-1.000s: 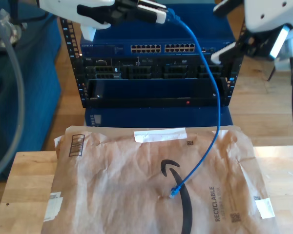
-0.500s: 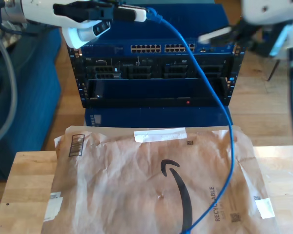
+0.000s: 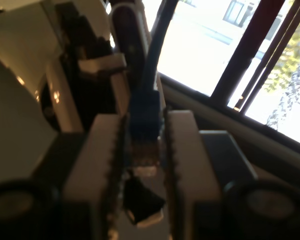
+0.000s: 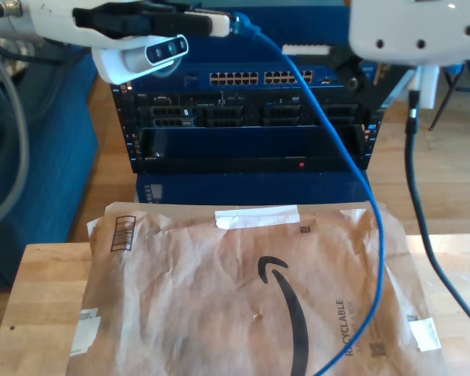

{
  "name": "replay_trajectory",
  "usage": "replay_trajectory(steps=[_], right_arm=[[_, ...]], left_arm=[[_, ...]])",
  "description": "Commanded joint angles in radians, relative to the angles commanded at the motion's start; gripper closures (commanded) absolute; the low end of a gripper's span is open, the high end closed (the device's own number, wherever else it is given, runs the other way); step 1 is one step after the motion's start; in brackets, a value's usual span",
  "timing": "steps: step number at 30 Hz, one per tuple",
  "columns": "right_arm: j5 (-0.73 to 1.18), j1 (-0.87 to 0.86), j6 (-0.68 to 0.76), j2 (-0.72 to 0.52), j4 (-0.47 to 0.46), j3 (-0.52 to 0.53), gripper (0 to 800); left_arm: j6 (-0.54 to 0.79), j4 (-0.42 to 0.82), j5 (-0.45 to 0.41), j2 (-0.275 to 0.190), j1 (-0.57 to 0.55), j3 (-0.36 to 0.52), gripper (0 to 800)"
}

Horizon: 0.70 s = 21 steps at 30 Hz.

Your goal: Grab the cable and plug it in

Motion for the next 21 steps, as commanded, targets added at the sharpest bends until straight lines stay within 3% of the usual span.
replay_trajectory(steps=[6, 12, 21], right_arm=[[-0.003, 0.118, -0.008, -0.023, -0.002, 0.011, 4], [-0.106, 0.175, -0.081, -0.023, -0.003, 0.106, 8], [-0.19, 0.201, -0.112, -0.032, -0.006, 0.14, 34]], left_arm=[[-0.046, 0.0, 0.003, 0.002, 0.002, 0.003, 797], [-0.055, -0.002, 0.046, 0.006, 0.0, 0.003, 797], [-0.052, -0.021, 0.068, 0.011, 0.0, 0.025, 795]])
